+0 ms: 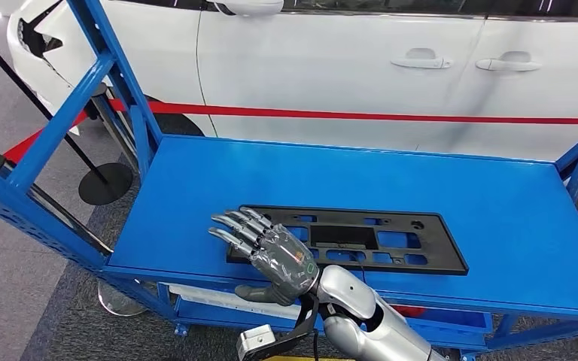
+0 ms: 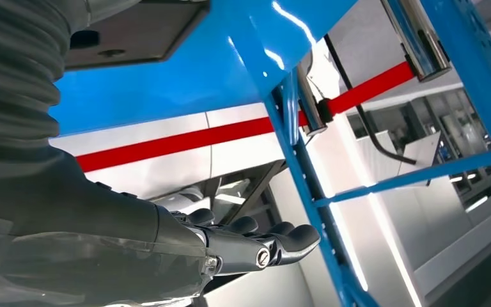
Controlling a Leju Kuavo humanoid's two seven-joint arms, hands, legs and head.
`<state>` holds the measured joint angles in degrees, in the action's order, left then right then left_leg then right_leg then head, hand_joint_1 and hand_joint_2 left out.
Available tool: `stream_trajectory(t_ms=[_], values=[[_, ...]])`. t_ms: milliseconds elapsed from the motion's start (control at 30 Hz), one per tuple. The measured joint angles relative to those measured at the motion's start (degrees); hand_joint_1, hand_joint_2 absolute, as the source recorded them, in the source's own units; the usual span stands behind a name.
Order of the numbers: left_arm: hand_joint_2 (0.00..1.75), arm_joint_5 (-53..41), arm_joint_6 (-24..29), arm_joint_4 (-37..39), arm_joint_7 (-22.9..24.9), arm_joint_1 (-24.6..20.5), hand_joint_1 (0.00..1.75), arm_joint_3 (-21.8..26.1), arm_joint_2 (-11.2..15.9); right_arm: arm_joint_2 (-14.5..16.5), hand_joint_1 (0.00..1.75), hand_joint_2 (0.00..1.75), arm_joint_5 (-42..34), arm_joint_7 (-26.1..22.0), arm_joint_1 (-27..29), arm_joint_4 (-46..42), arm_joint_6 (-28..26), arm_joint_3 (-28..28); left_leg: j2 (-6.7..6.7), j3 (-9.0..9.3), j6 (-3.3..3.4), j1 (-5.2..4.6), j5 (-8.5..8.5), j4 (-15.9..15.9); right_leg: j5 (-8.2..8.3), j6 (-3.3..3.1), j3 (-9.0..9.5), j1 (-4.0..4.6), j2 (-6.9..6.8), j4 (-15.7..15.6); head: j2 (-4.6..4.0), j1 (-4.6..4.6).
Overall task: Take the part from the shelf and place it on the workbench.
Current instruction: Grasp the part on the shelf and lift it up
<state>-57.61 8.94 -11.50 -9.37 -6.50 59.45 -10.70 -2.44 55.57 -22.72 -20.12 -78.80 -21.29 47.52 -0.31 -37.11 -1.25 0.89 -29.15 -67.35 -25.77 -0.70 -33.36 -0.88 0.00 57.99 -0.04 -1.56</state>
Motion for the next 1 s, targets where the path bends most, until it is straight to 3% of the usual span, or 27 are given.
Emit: stream_trajectory(t_ms=[67, 100, 167, 200, 233, 267, 333, 400, 467, 567, 600, 700, 733, 767, 833, 900, 1000], values=[[0.00, -0.4, 0.0, 0.0, -0.2, -0.3, 0.00, 0.0, 0.1, -0.8, 0.00, 1.75, -2.4, -0.8, -2.0, 0.0, 2.8, 0.9, -0.03, 3.43, 1.04, -0.04, 3.33, 7.8, -1.00, 1.24, -0.55, -0.09, 0.04, 1.4, 0.00, 0.05], [0.00, -0.6, 0.0, 0.0, -0.3, -0.6, 0.00, 0.0, 0.1, -1.4, 0.00, 1.75, -3.3, -1.1, -3.1, 0.1, 3.6, 1.2, -0.03, 3.92, 1.83, -0.19, 3.55, 9.1, -2.40, 1.84, -1.66, -0.10, 0.03, 3.7, -0.01, 0.08], [0.00, -0.6, 0.0, 0.0, -0.4, -1.0, 0.00, 0.0, 0.3, -2.1, 0.00, 1.75, -3.9, -1.3, -4.3, 0.5, 4.3, 1.6, 0.05, 3.95, 2.85, -0.31, 3.87, 9.5, -6.28, 2.40, -5.27, -0.28, 0.03, 11.4, -0.01, 0.07], [0.00, -0.6, 0.0, 0.0, -0.4, -1.0, 0.00, 0.0, 0.4, -2.3, 0.00, 1.75, -3.9, -1.2, -4.4, 0.7, 4.6, 1.7, 0.05, 3.94, 2.95, -0.43, 3.85, 9.5, -7.32, 2.42, -6.84, -0.27, 0.03, 14.6, -0.01, 0.07], [0.00, -0.6, 0.1, 0.0, -0.4, -1.0, 0.00, 0.0, 0.4, -2.5, 0.00, 1.75, -3.9, -1.0, -4.5, 0.9, 5.0, 1.9, 0.03, 3.95, 3.00, -0.56, 3.83, 9.4, -7.35, 2.36, -7.69, -0.27, 0.03, 16.2, 0.00, 0.07], [0.00, -0.5, 0.1, 0.0, -0.5, -1.0, 0.00, 0.0, 0.5, -2.6, 0.00, 1.75, -3.8, -0.8, -4.8, 1.1, 5.4, 2.1, 0.00, 3.98, 3.03, -0.66, 3.79, 9.4, -6.27, 2.20, -7.48, -0.25, 0.03, 15.5, 0.00, 0.06], [0.00, -0.4, 0.1, 0.0, -0.6, -1.1, 0.00, 0.0, 0.5, -2.7, 0.00, 1.75, -3.7, -0.5, -5.4, 1.4, 6.1, 2.5, -0.07, 4.07, 2.99, -0.82, 3.69, 9.3, -2.34, 1.48, -4.36, -0.02, 0.02, 8.8, 0.00, 0.07], [0.00, -0.1, 0.1, 0.0, -0.7, -1.1, 0.00, 0.0, 0.5, -2.7, 0.00, 1.75, -3.7, -0.4, -6.2, 1.7, 7.0, 2.8, -0.09, 3.98, 2.69, -1.09, 3.53, 9.1, -0.14, 0.82, -1.39, 0.38, -0.03, 2.5, 0.00, 0.04], [0.00, 0.1, 0.1, 0.0, -1.1, -1.0, 0.00, 0.0, 0.7, -2.9, 0.00, 1.75, -3.9, -0.6, -6.9, 2.0, 8.1, 3.2, -0.07, 3.85, 2.15, -1.20, 3.48, 9.0, -0.12, 0.61, -0.78, 0.66, 0.01, 0.8, 0.00, 0.02], [0.00, 0.3, 0.1, 0.0, -1.4, -1.1, 0.00, 0.0, 1.0, -3.0, 0.00, 1.75, -4.5, -0.9, -8.2, 2.4, 9.3, 3.7, -0.03, 3.59, 1.23, -1.14, 2.64, 8.2, 0.26, 0.00, -0.56, 0.28, 0.02, 0.2, 0.00, -0.03], [0.00, 0.4, 0.1, 0.0, -1.4, -1.1, 0.00, 0.0, 1.1, -3.0, 0.00, 1.75, -4.7, -1.1, -8.6, 2.5, 9.5, 3.8, -0.03, 2.80, 0.93, -1.08, 1.38, 6.3, 0.39, -0.23, -0.44, 0.11, -0.04, -0.1, 0.00, -0.07], [0.00, 0.6, 0.1, 0.0, -1.5, -1.0, 0.00, 0.0, 1.4, -3.1, 0.00, 1.75, -5.0, -1.3, -9.6, 3.0, 11.1, 4.4, 0.00, -1.92, 0.21, -0.62, -3.55, -4.0, 0.38, -0.52, -0.40, 0.12, -0.19, -0.2, 0.00, -0.15], [0.00, 0.8, 0.1, 0.0, -1.5, -1.0, 0.00, 0.0, 1.5, -3.1, 0.00, 1.75, -5.2, -1.3, -10.0, 3.4, 11.9, 4.8, 0.00, -2.96, 0.02, -0.48, -3.95, -6.1, 0.35, -0.53, -0.41, 0.13, -0.20, -0.1, 0.00, -0.15], [0.00, 0.9, 0.1, 0.0, -1.7, -0.9, 0.00, 0.1, 1.5, -3.1, 0.00, 1.75, -5.6, -1.4, -10.4, 3.8, 12.8, 5.1, 0.01, -3.05, -0.13, -0.33, -3.23, -6.1, 0.32, -0.52, -0.40, 0.11, -0.18, -0.1, 0.00, -0.15], [0.00, 1.1, 0.1, 0.0, -2.1, -1.0, 0.00, 0.1, 1.7, -3.1, 0.00, 1.75, -6.7, -1.5, -11.8, 4.7, 14.5, 5.8, 0.05, -0.49, -0.28, -0.01, 0.62, -0.4, 0.15, -0.33, -0.34, 0.03, -0.07, 0.2, 0.00, -0.15], [0.00, 1.2, 0.0, 0.0, -2.4, -1.1, 0.00, 0.1, 1.9, -3.1, 0.00, 1.75, -7.9, -1.7, -13.6, 6.1, 16.1, 6.5, 0.04, 2.65, -0.04, 0.00, 3.11, 6.3, -0.10, 0.14, -0.45, 0.12, 0.03, 0.5, 0.00, -0.13], [0.00, 1.5, -0.2, 0.0, -2.9, -1.2, 0.00, 0.2, 2.1, -3.1, 0.00, 1.75, -9.4, -2.4, -16.1, 8.4, 18.5, 7.6, -0.09, 3.44, 1.01, -0.30, 3.40, 8.6, 0.00, 1.02, -0.74, 0.27, 0.03, 0.7, 0.00, -0.07]])
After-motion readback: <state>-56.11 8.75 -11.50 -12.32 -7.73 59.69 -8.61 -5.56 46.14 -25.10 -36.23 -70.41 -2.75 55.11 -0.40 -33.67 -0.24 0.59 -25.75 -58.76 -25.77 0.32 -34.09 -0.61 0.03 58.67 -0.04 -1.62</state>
